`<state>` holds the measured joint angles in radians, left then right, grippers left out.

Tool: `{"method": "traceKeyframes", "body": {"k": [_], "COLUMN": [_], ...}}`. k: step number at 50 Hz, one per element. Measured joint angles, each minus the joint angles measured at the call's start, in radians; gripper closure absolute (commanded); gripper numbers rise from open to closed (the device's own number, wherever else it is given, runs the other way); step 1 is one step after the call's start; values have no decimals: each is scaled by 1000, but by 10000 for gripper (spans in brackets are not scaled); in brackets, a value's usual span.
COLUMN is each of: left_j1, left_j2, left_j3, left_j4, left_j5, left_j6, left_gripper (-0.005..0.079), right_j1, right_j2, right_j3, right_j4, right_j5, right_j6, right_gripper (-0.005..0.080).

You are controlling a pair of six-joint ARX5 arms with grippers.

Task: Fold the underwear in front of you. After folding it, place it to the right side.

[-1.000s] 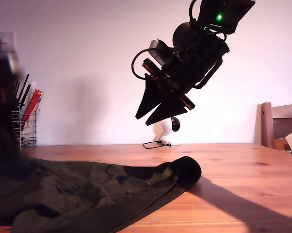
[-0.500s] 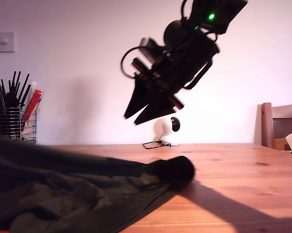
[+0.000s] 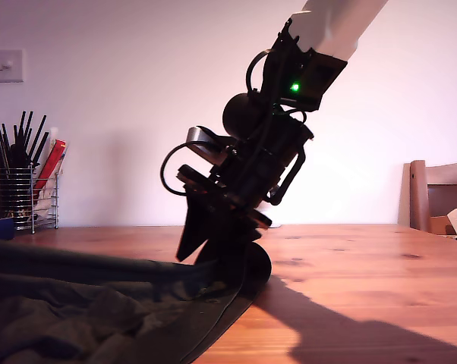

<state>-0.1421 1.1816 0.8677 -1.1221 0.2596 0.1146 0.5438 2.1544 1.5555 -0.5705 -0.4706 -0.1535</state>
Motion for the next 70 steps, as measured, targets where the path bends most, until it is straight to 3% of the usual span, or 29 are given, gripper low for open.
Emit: {"method": "traceKeyframes", "body": {"k": [7, 13, 26, 30, 37, 49, 62, 70], "left_j1": [0, 0, 0, 0, 0, 0, 0, 0], "left_j2": [0, 0, 50, 97, 167, 209, 254, 254], "left_j3": [0, 0, 0, 0, 0, 0, 0, 0], "left_j4": [-9, 12, 101, 108, 137, 252, 259, 254], "left_j5": [0, 0, 19, 21, 28, 28, 28, 29], "left_j6": [18, 20, 21, 21, 21, 21, 21, 21], "left_gripper": [762, 762, 762, 762, 762, 762, 762, 762], "right_j1": [-13, -19, -5, -5, -2, 42, 86, 95], "right_j2": [0, 0, -1, -2, -2, -2, 8, 51], "right_j3": [0, 0, 65, 66, 66, 66, 66, 66], "right_j4": [-72, -134, -155, -188, -194, -134, -39, 93], "right_j5": [-2, -68, -90, -142, -201, -200, -204, -230], "right_j6": [26, 50, 51, 48, 48, 52, 104, 200], "right_gripper": [446, 446, 457, 537, 774, 763, 763, 763]}}
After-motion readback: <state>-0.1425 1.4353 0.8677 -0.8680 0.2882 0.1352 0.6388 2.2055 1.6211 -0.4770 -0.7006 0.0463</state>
